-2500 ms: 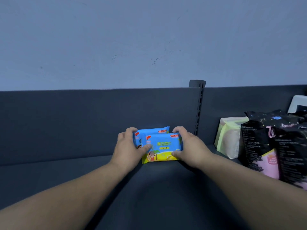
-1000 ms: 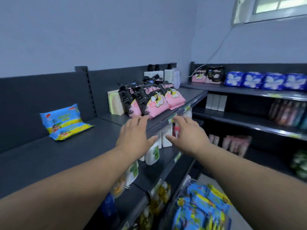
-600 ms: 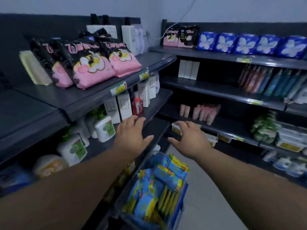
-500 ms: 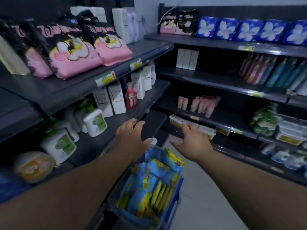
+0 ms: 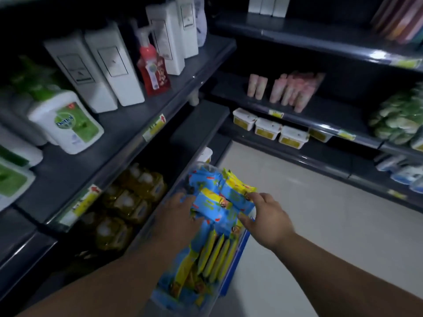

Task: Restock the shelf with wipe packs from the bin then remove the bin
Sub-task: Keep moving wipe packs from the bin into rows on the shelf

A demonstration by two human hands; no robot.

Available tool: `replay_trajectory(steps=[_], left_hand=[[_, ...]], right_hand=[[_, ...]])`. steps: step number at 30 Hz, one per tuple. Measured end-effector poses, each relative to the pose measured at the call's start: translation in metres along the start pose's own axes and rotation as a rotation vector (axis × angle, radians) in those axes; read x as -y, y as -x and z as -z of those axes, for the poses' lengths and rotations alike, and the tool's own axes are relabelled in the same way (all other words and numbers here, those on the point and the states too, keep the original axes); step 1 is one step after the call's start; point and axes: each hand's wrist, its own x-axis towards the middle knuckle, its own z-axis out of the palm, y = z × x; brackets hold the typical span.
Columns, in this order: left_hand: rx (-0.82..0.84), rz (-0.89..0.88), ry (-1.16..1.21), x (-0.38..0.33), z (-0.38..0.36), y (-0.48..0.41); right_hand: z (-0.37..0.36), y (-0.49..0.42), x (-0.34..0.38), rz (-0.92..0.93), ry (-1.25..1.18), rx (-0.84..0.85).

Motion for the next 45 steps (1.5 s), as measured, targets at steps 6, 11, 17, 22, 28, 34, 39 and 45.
replay_trajectory(steps=[6, 11, 17, 22, 28, 34, 39, 45], left_hand=[[0.079, 0.012, -0.028, 0.023, -0.067, -0.054], [0.127, -0.023, -0.039, 0.025, -0.091, -0.094], [0.306, -0.182, -0.263, 0.019, -0.1, -0.12], [0.296, -0.267, -0.398, 0.019, -0.096, -0.128], [0.235, -0.365, -0.436, 0.014, -0.084, -0.125], [0.169, -0.354, -0.275, 0.014, -0.067, -0.113], [0.148, -0.205, -0.126, 0.018, -0.03, -0.099], [0.157, -0.163, 0.048, 0.011, 0.044, -0.072]], right_hand=[[-0.058, -0.033, -0.028, -0.075, -0.05, -0.021], [-0.075, -0.062, -0.036, -0.025, -0.08, -0.175], [-0.081, -0.09, -0.036, 0.017, -0.027, -0.204], [-0.081, -0.098, -0.03, 0.006, -0.047, -0.172], [-0.084, -0.111, -0.021, 0.01, 0.033, -0.119], [-0.07, -0.11, -0.006, 0.006, -0.003, -0.053], [-0.029, -0.098, 0.009, -0.05, -0.164, -0.009], [0.035, -0.078, 0.044, 0.014, -0.316, -0.014]])
